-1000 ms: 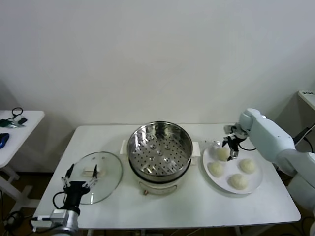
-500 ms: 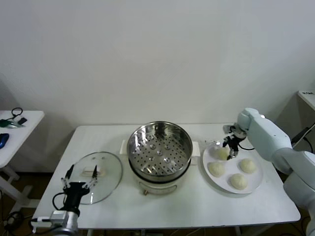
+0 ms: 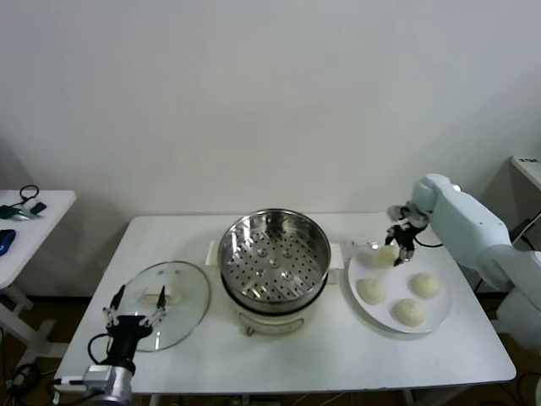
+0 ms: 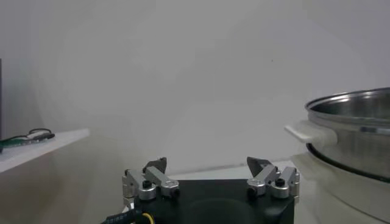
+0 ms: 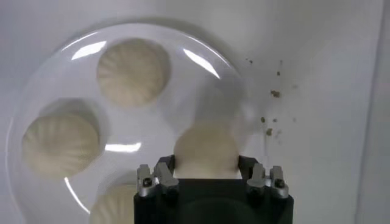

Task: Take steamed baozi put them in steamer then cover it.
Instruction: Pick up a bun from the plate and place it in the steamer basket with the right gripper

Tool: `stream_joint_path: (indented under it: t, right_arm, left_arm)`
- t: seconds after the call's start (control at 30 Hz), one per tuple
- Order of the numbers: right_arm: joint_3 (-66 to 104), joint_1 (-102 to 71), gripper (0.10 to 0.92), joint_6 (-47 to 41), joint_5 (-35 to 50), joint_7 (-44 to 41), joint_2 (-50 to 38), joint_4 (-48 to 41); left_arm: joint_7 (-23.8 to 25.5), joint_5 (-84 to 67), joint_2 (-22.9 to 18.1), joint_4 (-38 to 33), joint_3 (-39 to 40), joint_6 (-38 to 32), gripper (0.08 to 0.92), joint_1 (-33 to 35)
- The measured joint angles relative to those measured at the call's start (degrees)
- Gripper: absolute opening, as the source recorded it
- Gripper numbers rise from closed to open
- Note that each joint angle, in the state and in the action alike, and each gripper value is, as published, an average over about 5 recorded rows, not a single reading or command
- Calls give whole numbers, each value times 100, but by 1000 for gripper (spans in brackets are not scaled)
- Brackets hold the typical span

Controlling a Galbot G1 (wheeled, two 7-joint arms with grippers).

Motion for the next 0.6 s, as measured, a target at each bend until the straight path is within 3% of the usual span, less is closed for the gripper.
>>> stream_joint_path:
  t: [0.3,0.6]
  right_arm:
    - [-1171,1188,679,478,585,-227,10,1167]
    - [-1657,1950,679,1166,529,-232,477,2137]
  left_arm:
    - [10,-1,-14,-60,59,30,823,27]
    - [10,-9,-34,-111,85,36,823,114]
